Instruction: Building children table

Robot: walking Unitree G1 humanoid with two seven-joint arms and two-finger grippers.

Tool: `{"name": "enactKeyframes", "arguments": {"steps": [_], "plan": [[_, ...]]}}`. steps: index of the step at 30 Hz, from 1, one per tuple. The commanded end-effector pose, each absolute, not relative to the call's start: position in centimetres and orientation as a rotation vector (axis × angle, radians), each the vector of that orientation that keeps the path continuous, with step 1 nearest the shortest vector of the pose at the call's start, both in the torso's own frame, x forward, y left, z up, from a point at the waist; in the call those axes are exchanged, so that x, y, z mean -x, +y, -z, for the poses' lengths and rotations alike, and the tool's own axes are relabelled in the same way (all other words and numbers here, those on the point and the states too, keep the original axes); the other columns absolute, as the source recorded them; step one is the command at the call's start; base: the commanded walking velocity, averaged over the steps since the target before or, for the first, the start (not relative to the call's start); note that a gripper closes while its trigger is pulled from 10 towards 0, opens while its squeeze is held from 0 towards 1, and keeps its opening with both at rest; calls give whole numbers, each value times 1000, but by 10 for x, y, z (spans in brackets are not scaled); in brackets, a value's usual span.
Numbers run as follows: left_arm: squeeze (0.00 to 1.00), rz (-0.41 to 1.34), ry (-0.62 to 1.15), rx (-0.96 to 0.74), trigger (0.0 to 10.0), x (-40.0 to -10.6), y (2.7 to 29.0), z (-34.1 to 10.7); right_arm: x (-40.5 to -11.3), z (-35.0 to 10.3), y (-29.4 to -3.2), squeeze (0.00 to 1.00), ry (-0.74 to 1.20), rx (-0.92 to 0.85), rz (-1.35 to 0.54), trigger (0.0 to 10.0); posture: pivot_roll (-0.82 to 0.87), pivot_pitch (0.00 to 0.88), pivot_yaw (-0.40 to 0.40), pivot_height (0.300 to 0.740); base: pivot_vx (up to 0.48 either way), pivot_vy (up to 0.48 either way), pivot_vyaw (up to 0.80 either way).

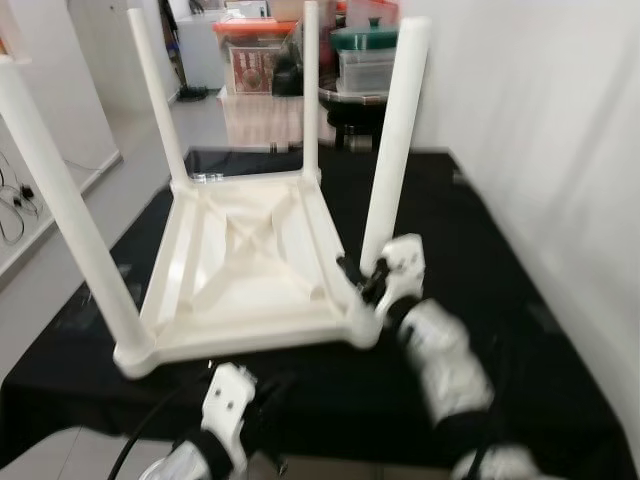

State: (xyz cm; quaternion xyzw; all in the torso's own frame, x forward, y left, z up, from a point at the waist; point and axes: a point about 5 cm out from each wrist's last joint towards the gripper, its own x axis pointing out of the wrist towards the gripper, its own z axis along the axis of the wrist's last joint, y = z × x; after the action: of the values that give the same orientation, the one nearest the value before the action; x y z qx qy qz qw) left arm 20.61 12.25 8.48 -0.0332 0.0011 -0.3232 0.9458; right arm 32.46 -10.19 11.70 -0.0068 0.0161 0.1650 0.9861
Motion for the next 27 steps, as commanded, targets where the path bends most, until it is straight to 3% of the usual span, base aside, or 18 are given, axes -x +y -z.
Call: {"name": "enactKeyframes", "arguments": {"steps": [1, 6, 7, 11, 12, 13, 20, 21, 24, 25, 27], "plan": [[0, 659, 5, 85, 10000, -211, 124, -85, -310, -81, -96, 0, 197, 18, -356, 0, -22, 0, 47, 740, 0, 0, 0], [0, 655, -9, 76, 10000, -219, 126, -87, -321, -83, -91, 0, 194, 45, -380, 0, -23, 0, 49, 740, 0, 0, 0], [0, 626, -22, 56, 10000, -224, 131, -89, -330, -86, -92, 0, 200, 65, -391, 10000, -9, 0, 42, 740, 0, 0, 0], [0, 532, -52, -31, 10000, -233, 144, -90, -345, -102, -95, 0, 177, 87, -419, 10000, 7, 0, 38, 740, 0, 0, 0], [0, 490, -76, -80, 10000, -235, 148, -92, -351, -110, -96, 659, 155, 82, -451, 10000, 14, 0, 39, 740, 0, 0, 0], [0, 464, -101, -92, 10000, -237, 149, -95, -356, -119, -99, 1000, 133, 78, -489, 10000, 22, 0, 34, 740, 0, 0, 0], [0, 447, -145, -100, 10000, -241, 147, -100, -368, -146, -105, 1000, 96, 150, -619, 10000, 28, 0, 25, 740, 0, 0, 0], [0, 445, -149, -111, 10000, -242, 147, -100, -370, -150, -108, 514, 98, 191, -655, 10000, 30, 0, 24, 740, 0, 0, 0], [0, 443, -161, -102, 10000, -242, 147, -101, -372, -152, -114, 514, 113, 224, -689, 10000, 34, 0, 22, 740, 0, 0, 0], [0, 421, -178, -87, 10000, -243, 148, -103, -374, -154, -121, 39, 120, 256, -714, 10000, 38, 0, 15, 740, 0, 0, 0], [0, 392, -190, -53, 10000, -245, 150, -106, -376, -154, -128, 0, 133, 284, -743, 10000, 37, 0, 11, 740, 0, 0, 0]]}}
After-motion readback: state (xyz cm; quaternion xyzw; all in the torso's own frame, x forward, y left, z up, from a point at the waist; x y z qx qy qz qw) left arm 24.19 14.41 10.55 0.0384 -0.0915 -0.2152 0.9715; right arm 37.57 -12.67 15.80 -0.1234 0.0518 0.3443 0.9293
